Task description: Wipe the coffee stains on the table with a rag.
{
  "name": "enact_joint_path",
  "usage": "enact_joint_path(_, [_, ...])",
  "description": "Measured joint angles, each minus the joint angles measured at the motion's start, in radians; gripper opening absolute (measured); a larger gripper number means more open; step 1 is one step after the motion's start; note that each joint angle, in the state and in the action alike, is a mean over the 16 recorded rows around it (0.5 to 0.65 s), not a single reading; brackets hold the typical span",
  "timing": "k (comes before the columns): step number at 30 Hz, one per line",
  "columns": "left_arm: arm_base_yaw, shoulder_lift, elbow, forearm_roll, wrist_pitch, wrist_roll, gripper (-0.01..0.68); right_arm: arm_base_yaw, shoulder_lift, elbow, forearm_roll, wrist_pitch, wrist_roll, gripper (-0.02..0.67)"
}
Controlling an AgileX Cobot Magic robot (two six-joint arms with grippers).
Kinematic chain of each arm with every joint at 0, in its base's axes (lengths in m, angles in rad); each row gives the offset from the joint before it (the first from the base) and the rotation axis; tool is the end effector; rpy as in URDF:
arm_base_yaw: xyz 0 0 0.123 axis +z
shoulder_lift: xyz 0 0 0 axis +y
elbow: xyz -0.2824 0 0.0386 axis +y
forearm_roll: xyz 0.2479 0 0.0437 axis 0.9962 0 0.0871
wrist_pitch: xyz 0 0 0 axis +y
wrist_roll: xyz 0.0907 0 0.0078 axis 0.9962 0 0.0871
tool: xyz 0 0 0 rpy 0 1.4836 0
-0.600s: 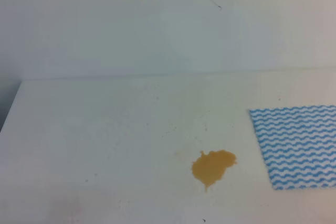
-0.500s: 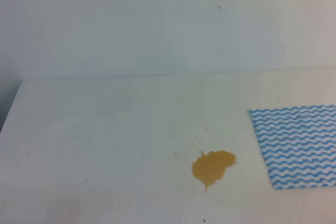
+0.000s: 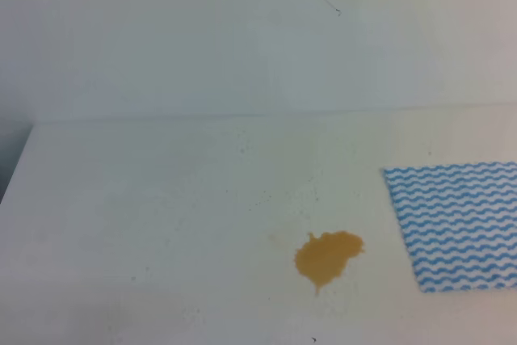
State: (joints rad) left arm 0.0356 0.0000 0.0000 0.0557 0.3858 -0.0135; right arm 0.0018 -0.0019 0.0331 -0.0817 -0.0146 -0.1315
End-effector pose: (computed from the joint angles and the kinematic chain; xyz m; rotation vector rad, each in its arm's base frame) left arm 0.0524 0.0038 0.1784 -0.0121 1.8693 0.0705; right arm 0.0575 0.0002 0.2033 -0.1622 1.4938 -0.1692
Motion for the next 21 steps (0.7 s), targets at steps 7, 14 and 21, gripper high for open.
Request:
enact_joint_path(7, [0.000,0.000,0.000,0.000,0.000,-0.001,-0.004,0.000,0.002,0.000,0.007,-0.105,0.025,-0.004])
enact_joint_path(14, [0.000,0.000,0.000,0.000,0.000,-0.002,-0.004,0.000,0.002,0.000,0.034,-0.209,0.112,-0.004])
enact_joint_path(21, [0.000,-0.003,0.004,0.000,-0.002,-0.002,-0.004,0.000,0.002,-0.049,0.065,-0.250,0.191,-0.004])
